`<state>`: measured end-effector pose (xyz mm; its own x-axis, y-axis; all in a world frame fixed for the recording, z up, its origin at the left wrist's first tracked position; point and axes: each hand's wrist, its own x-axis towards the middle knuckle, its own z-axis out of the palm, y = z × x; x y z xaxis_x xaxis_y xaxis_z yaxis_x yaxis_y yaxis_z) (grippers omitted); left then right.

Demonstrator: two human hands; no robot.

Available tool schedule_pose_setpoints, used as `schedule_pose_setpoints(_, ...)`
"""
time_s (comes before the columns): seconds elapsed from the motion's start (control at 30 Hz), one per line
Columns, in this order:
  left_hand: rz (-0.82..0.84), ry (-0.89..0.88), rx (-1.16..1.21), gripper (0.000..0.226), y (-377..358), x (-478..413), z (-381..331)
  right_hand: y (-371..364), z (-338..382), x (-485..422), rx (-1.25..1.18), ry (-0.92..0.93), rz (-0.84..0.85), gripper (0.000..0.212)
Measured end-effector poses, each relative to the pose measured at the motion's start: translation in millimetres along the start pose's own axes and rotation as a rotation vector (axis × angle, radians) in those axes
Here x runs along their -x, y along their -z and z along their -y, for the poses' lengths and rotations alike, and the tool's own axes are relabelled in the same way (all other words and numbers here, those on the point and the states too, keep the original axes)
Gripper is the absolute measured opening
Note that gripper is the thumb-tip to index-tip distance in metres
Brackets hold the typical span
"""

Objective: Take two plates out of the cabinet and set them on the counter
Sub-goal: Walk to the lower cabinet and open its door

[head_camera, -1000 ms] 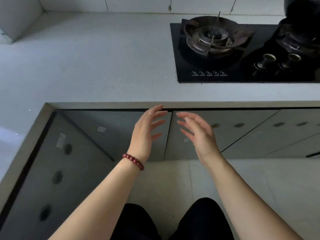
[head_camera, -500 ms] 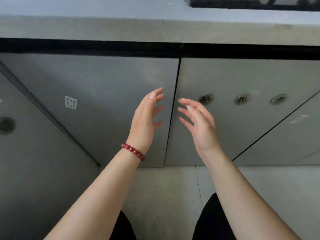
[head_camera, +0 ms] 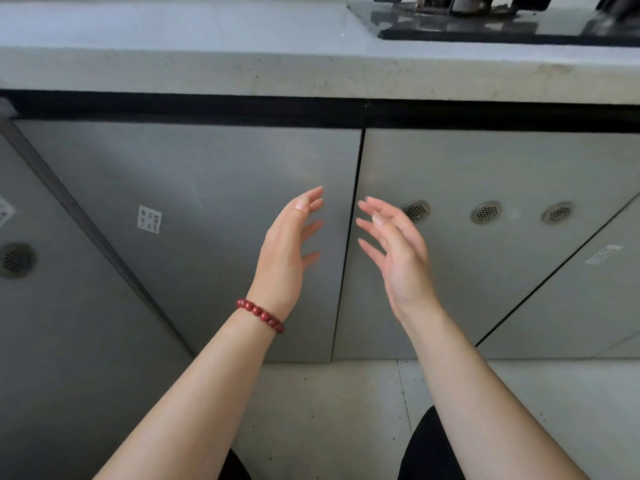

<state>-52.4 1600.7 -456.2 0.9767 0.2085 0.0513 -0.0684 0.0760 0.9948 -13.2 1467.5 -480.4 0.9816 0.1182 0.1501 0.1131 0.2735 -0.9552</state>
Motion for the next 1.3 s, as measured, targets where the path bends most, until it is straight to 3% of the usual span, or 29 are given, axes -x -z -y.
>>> schedule_pose_setpoints(0.47,0.035,-0.136,0.019,0.040,4,-6,-63,-31,55,-21,-0.047,0.221,0.065,0.029)
schedule_pose_setpoints(1.3,0.085,-0.168,-0.012,0.051,10,-1,-63,-47,43,-23,0.008,0.244,0.035,0.046)
